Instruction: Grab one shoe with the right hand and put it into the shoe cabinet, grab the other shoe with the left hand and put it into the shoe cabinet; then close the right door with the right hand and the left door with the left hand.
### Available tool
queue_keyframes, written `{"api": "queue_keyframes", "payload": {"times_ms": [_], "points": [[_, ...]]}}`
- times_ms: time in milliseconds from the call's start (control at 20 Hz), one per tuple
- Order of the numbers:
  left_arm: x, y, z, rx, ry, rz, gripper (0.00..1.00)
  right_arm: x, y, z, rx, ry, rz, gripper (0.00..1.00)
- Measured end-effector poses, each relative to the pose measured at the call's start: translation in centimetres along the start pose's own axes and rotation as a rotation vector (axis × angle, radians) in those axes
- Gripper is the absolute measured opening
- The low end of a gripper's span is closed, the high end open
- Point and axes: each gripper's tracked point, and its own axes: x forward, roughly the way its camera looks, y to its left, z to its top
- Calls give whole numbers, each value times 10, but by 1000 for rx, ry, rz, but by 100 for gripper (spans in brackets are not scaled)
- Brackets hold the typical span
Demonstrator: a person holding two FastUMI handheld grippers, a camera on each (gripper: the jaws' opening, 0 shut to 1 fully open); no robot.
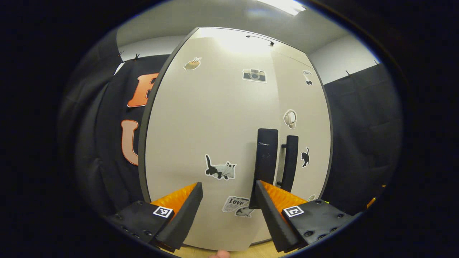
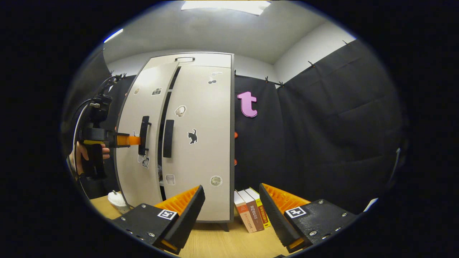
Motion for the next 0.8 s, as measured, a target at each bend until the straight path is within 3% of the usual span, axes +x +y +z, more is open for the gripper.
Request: {"api": "queue_keyframes", "payload": {"times_ms": [100,250,300,400,800], "points": [[11,0,-3,-25,17,2,93,1,-2,-2,5,6,-5,94],[24,1,-6,-59,41,7,96,2,-8,-2,8,6,-17,94],[28,-4,-6,-63,44,-20,99,0,-10,-1,9,3,-24,94],[35,-24,-13,-84,65,-79,96,-2,-15,-1,11,2,-37,94],[23,-7,-5,-63,27,-18,98,-4,-25,-3,9,19,-51,94]]}}
